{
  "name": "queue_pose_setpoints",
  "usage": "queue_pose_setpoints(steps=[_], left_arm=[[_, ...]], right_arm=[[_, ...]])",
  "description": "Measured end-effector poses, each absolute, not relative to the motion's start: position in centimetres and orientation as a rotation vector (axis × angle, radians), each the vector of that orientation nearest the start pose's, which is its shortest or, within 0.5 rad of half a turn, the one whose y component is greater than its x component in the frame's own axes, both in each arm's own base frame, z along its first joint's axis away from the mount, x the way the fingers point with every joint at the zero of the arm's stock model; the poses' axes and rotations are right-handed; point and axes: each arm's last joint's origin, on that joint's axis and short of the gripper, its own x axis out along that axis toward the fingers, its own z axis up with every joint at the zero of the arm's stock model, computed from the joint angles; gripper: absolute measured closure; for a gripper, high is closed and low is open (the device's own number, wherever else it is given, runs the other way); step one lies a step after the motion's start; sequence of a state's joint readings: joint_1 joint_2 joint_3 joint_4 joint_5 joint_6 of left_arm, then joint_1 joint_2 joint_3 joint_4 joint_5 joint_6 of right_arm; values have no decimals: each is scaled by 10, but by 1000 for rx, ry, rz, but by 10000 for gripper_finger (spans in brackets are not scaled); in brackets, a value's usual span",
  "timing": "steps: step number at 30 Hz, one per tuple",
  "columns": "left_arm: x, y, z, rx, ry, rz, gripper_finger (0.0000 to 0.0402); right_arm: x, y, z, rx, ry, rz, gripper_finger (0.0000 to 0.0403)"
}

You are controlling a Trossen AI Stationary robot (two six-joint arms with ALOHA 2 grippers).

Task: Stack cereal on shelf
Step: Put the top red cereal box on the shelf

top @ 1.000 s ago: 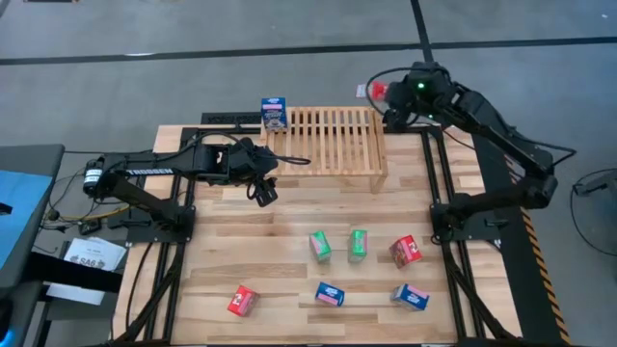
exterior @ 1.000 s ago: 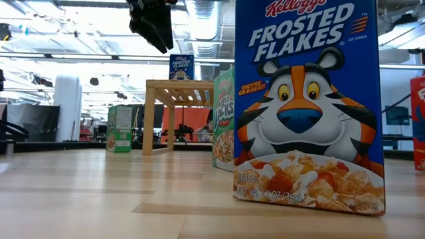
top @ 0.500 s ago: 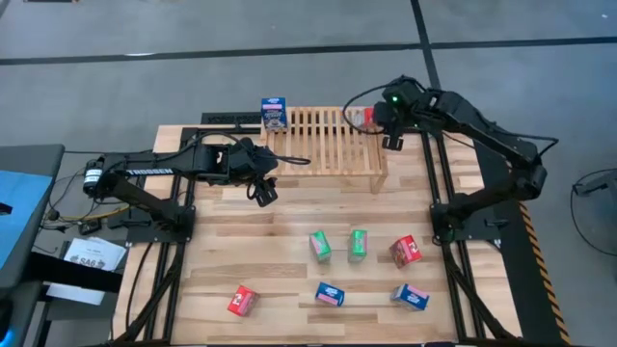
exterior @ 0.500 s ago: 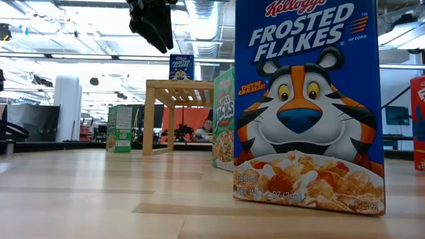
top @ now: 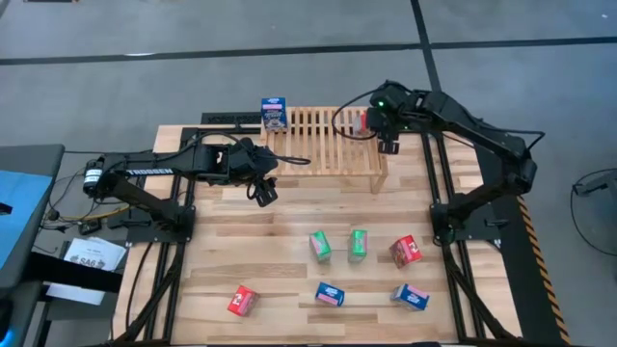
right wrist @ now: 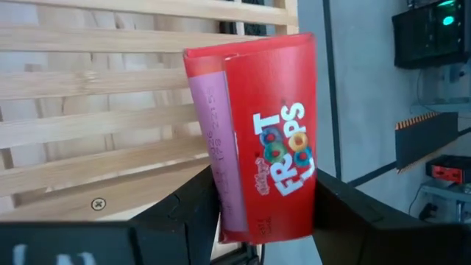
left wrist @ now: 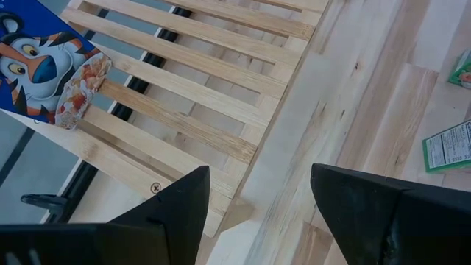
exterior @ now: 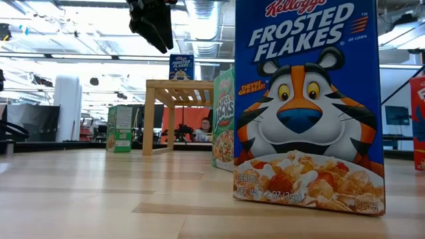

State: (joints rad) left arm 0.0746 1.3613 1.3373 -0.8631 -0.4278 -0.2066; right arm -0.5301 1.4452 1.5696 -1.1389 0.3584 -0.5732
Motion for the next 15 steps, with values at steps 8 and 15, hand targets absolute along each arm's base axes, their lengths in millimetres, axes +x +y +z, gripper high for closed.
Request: queue_pose_setpoints(steps=[8,15], left_arm=[[269,32,343,-31,828,557,175],[269,32,343,-31,829,556,175]], right_arm=[[230,-145,374,-384,1245,-494,198],[230,-143,375,-389,1246,-491,198]])
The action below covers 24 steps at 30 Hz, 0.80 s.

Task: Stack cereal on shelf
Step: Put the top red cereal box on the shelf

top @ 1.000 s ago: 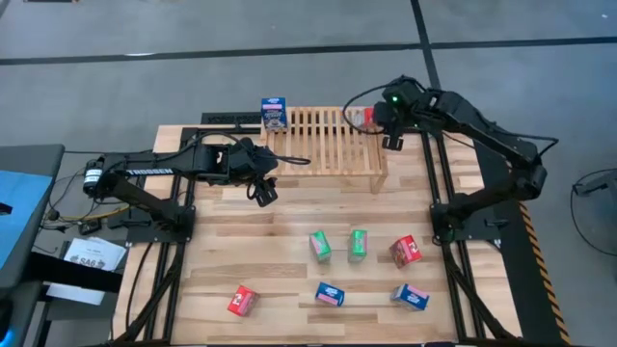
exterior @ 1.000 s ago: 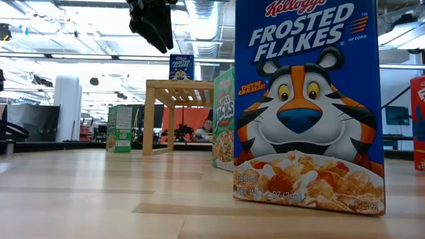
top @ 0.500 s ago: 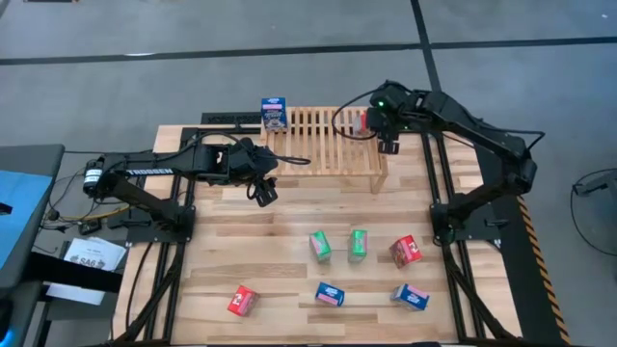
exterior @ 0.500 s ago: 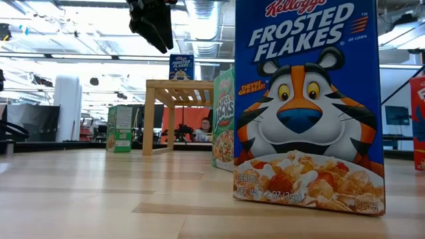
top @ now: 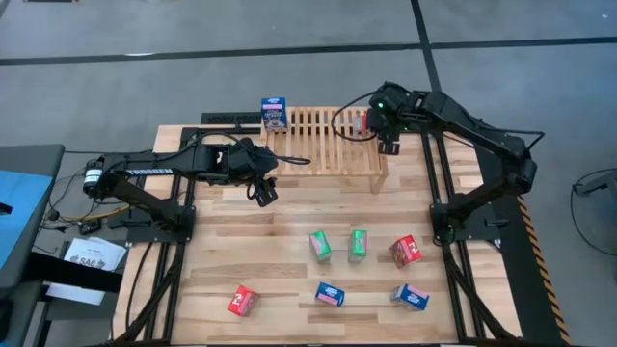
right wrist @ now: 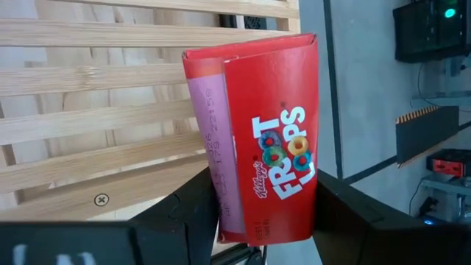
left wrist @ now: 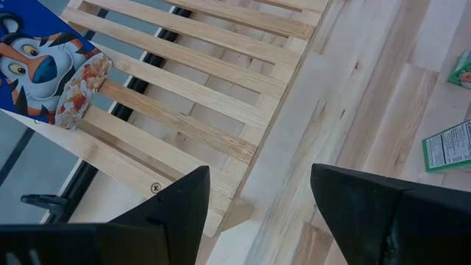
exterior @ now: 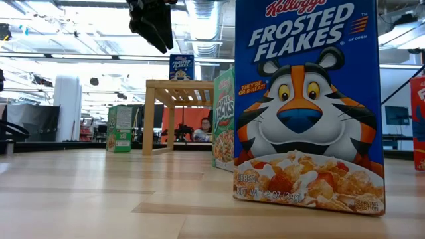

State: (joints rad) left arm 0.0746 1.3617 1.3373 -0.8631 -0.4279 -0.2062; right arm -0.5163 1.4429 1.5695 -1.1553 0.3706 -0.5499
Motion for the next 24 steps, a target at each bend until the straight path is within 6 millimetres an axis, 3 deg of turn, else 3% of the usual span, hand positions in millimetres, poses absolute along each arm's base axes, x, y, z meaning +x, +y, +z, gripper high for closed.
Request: queue_pose_setpoints(steps=[9,24], left_arm=[[269,32,343,-31,828,557,175],[269,32,343,-31,829,557,175]], right_arm=[[227,-142,401,-389,1158,-533,198],[225,-140,395,-301,1192,-442,198]])
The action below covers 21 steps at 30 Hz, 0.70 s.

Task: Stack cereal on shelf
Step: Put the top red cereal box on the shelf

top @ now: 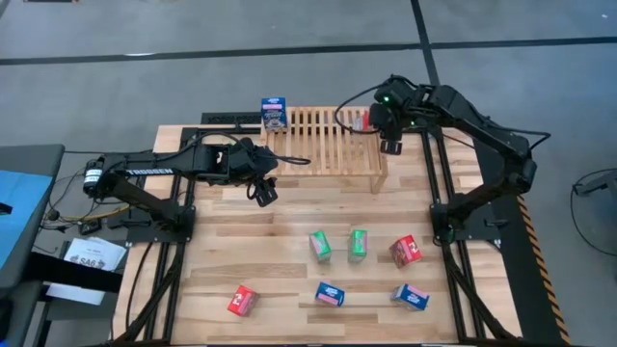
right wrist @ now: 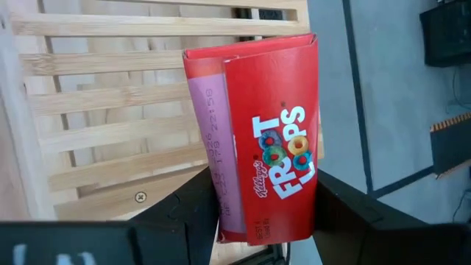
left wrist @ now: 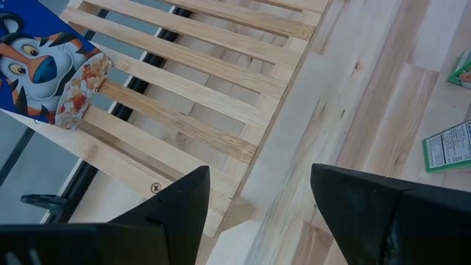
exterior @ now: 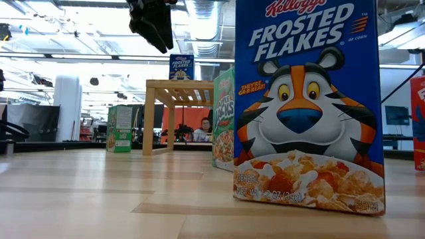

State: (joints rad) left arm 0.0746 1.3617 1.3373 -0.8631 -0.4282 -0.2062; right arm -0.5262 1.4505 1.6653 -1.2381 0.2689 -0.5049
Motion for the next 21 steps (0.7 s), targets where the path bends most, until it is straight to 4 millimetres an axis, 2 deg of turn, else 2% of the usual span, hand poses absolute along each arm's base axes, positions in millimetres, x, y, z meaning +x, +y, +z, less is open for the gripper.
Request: queue_pose_setpoints(steps=[15,21], left_arm=[[269,32,343,-31,828,557,175],[269,32,343,-31,828,557,175]], right_arm=[[230,-153,384,-273,1248,-449,196],[229,-154,384,-268,1247,-449,166]])
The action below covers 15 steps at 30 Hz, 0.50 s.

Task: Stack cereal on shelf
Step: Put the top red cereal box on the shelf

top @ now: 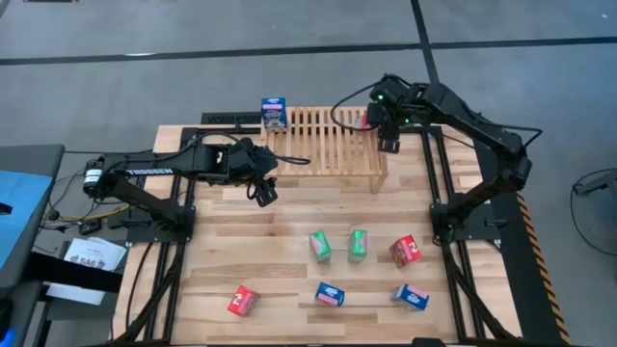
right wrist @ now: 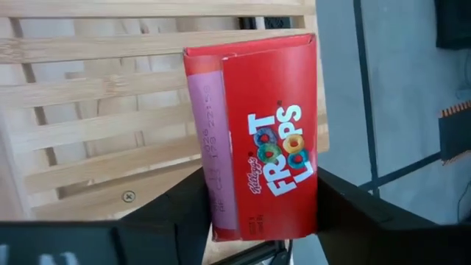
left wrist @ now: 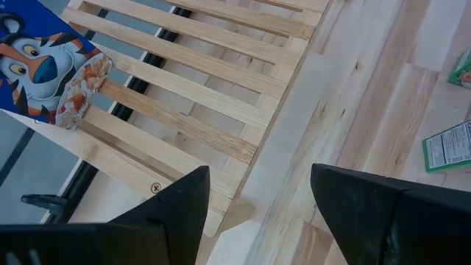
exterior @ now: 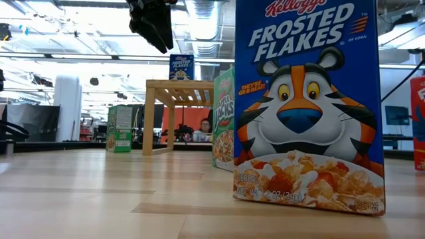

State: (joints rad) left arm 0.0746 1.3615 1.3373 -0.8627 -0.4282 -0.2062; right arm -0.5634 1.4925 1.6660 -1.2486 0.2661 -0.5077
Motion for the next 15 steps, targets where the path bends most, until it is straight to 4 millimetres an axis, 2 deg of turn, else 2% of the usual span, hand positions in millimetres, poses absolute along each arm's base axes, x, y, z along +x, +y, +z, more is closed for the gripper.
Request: queue_pose_setpoints(steps=[4,15], left_arm=[[269,32,343,-31,829,557,175],[269,32,343,-31,828,557,175]], right_arm=[[228,-156,384,-262,1247,-456,151],[231,-158,386,-286,1213,-464,148]])
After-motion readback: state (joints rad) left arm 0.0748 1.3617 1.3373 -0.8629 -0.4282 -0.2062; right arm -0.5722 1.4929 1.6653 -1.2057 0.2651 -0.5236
